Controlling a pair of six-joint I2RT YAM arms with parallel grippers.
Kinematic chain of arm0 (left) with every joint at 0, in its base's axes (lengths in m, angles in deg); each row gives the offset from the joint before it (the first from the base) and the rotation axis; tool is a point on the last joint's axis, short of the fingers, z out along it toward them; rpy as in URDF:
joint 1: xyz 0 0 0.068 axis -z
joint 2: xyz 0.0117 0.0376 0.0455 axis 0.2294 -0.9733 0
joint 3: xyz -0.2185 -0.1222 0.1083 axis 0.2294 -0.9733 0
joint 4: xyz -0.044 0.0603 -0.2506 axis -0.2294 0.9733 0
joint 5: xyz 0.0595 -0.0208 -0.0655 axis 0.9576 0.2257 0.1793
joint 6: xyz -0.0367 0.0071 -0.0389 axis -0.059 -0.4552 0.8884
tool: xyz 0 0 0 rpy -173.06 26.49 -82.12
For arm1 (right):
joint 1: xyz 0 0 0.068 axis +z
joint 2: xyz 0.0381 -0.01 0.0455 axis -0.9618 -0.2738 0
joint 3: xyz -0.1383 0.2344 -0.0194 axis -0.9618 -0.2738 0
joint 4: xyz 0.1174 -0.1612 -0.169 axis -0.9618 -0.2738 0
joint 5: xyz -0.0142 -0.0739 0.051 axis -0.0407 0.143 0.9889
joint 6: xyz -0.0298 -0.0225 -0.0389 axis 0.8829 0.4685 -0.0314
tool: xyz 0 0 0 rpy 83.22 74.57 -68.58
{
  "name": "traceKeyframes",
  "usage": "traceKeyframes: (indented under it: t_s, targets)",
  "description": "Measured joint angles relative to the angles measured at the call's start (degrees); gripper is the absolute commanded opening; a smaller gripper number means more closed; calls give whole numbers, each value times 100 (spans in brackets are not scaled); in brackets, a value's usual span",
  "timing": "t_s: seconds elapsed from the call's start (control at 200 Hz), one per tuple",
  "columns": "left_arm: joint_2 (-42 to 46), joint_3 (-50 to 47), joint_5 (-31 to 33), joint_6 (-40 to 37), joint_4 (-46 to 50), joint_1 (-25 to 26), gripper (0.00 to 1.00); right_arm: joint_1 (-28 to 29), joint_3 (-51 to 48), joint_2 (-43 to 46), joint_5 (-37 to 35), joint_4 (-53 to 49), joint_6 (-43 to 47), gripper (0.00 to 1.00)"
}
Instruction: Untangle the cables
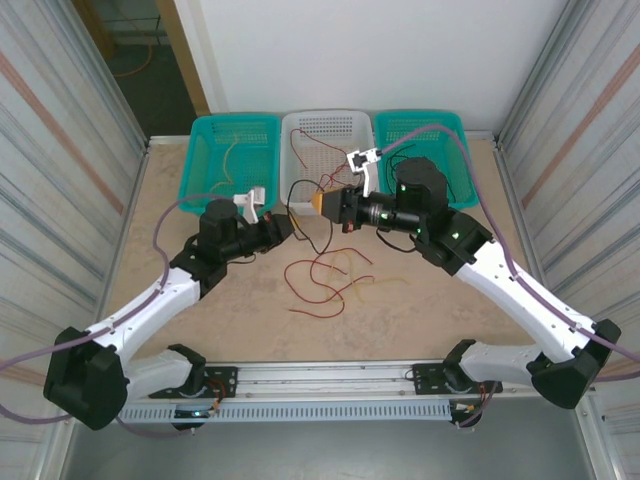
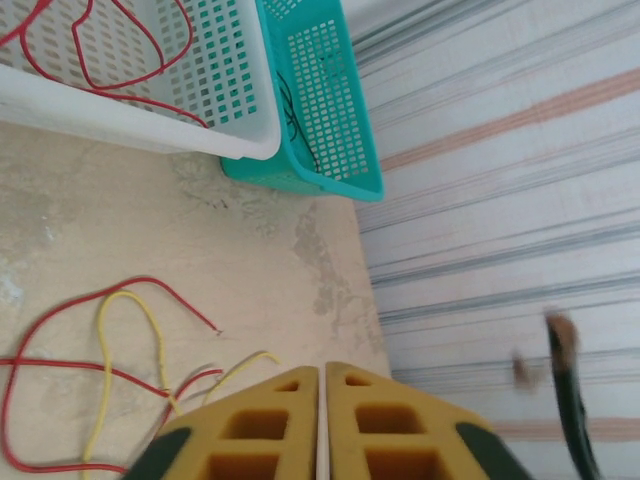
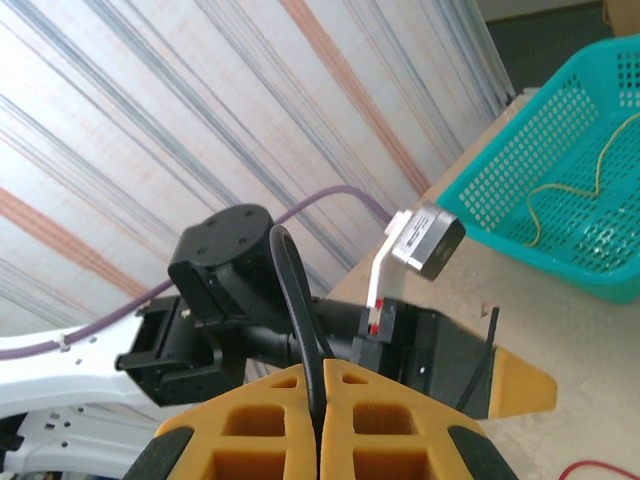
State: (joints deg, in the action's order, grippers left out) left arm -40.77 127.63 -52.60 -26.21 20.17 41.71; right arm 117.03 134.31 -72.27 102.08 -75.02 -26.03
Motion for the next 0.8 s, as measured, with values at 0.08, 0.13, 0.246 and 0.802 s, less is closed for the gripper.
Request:
traceKeyframes:
  t_s: [0.08,0.13,0.246,0.802]
  targets:
    - [0,2,-26,46,-26,17,0,-105,70,-24,7,111,-28,0]
    - [-7,2,-24,55,-50,59,0,-173,111,-55,4,203,-81,0]
    - [-28,0,-22,90,-164,260,0,-328,129,-103,-2,382,-144,0]
    - [-79,-155,173,24,-238,621,6,-1261,129,-350,-37,901,-599,0]
